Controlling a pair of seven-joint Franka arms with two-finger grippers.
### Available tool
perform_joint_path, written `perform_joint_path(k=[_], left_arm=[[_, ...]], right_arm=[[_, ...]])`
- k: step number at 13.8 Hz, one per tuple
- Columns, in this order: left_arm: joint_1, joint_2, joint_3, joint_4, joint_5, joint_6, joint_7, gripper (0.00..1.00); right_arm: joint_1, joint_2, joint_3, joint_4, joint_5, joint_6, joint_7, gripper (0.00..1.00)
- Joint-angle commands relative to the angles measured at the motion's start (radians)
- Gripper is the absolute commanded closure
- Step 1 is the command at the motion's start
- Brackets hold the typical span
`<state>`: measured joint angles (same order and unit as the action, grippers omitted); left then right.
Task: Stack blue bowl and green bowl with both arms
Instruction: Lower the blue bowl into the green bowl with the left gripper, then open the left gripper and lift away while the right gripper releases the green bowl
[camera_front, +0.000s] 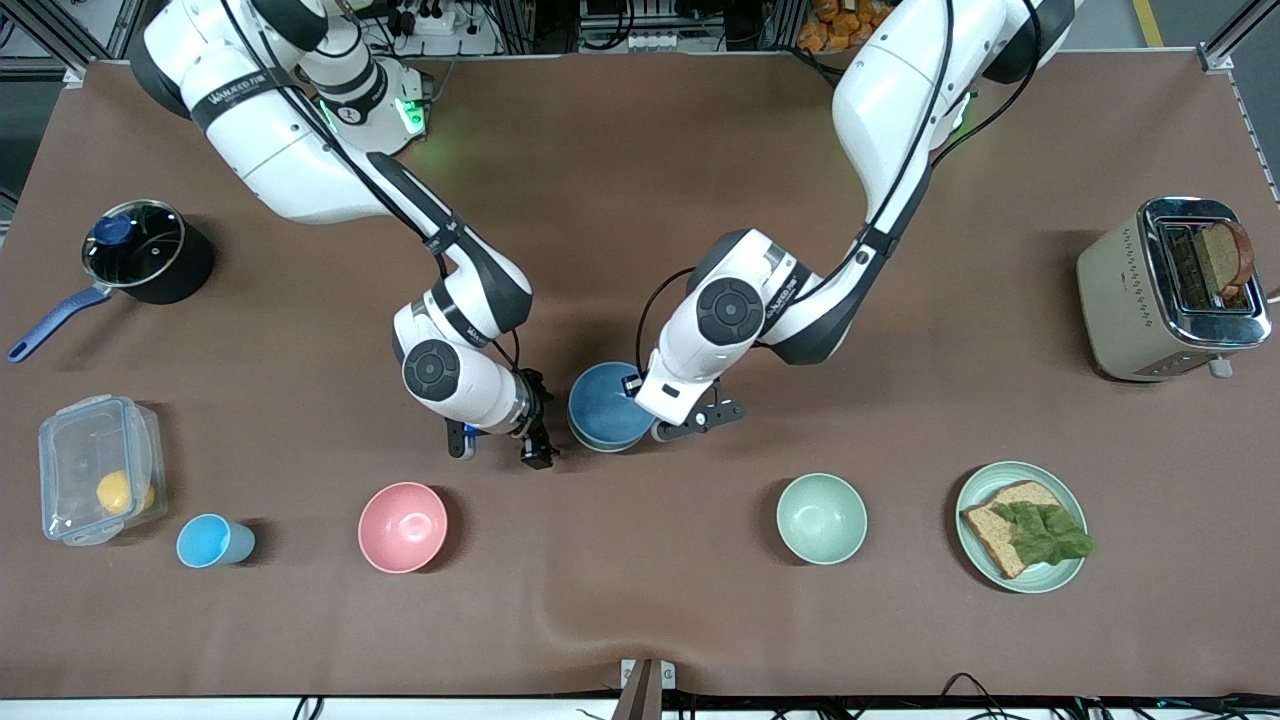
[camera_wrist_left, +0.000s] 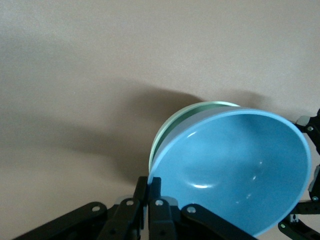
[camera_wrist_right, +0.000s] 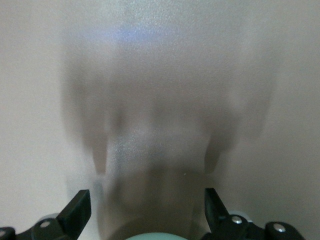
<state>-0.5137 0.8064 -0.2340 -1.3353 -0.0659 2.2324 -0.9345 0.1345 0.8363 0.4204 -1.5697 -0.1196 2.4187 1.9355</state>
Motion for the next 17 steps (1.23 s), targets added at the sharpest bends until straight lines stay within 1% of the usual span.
perform_joint_path(k=[1,4,11,12,13,14,16,17], left_arm=[[-0.016,0.022,0.012,0.033,-0.003,0.016,-0.023,1.00],[-0.017,0.036,0.012,0.033,-0.003,0.041,-0.023,1.00],[-0.028,0.048,0.012,0.028,-0.008,0.046,-0.049,1.00],[-0.026,0.046,0.012,0.027,-0.009,0.044,-0.050,0.78],[-0.025,0.045,0.012,0.027,-0.015,0.044,-0.050,0.26],[-0.026,0.040,0.012,0.024,-0.015,0.044,-0.053,0.00],[-0.026,0.030,0.012,0.024,-0.017,0.036,-0.073,0.00],[-0.022,0.013,0.010,0.024,-0.017,0.029,-0.075,0.00]], right_arm=[[0.008,0.010,-0.003,0.023,-0.005,-0.003,0.046,0.00],[0.008,0.010,-0.003,0.028,-0.005,-0.009,0.046,0.00],[0.008,0.010,-0.011,0.037,-0.006,-0.012,0.056,0.00],[0.008,0.010,-0.012,0.039,-0.014,-0.013,0.054,0.00],[0.008,0.009,-0.018,0.042,-0.021,-0.013,0.051,0.00],[0.008,0.009,-0.018,0.043,-0.028,-0.013,0.050,0.00],[0.001,0.004,-0.018,0.043,-0.029,-0.021,0.043,0.00],[-0.003,0.001,-0.017,0.048,-0.046,-0.039,0.042,0.00]])
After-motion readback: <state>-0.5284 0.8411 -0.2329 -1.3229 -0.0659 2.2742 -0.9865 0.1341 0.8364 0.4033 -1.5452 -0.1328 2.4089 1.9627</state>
